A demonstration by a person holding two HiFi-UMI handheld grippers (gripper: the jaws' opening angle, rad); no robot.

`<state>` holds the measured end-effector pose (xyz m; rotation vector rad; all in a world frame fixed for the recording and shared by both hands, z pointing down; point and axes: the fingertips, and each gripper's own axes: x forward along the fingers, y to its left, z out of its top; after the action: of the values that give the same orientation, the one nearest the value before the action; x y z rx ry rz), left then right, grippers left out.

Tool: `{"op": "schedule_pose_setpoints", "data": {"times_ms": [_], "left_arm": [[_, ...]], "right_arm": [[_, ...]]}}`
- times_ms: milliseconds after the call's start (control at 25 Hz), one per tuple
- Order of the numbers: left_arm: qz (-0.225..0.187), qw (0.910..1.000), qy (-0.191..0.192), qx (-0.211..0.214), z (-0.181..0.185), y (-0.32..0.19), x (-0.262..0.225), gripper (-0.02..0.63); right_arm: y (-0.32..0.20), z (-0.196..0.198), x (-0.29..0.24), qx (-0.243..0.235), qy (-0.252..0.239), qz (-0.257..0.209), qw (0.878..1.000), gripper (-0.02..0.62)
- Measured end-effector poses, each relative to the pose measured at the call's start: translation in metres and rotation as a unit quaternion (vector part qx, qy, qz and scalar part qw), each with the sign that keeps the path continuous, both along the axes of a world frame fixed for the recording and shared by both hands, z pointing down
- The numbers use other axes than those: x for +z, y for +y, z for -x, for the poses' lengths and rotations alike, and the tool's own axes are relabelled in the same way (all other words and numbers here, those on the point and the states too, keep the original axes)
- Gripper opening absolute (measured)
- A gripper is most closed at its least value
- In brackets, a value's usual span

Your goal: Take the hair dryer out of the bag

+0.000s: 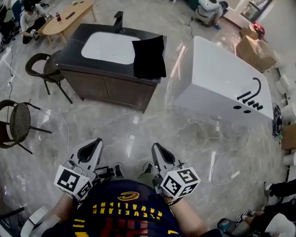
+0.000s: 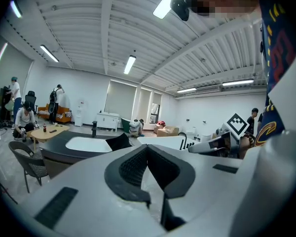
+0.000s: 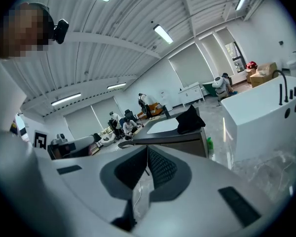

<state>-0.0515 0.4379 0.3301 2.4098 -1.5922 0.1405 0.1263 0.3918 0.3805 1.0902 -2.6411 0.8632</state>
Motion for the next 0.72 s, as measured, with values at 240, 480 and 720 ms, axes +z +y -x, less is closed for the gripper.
{"op": "schedule_pose_setpoints", "data": {"times_ms": [240,480,720], "left_arm": [[-0.002,0.9994,0.005,0.035,0.009,-0.009,0.007,0.002],[0.006,0.9983,0.009,0.057,0.003,-0.034,0.019,0.002],[0.013,0.9985,-0.004,0.052,0.006,-0.076,0.023,0.002]], "right_arm": [[-0.002,0.001,-0.001,0.042,0.004,-0.002,0.999,0.009],[-0.011,-0.001,0.015,0.052,0.017,0.010,0.998,0.009],[-0.057,0.004,0.029,0.051,0.000,0.026,0.998,0.009]]}}
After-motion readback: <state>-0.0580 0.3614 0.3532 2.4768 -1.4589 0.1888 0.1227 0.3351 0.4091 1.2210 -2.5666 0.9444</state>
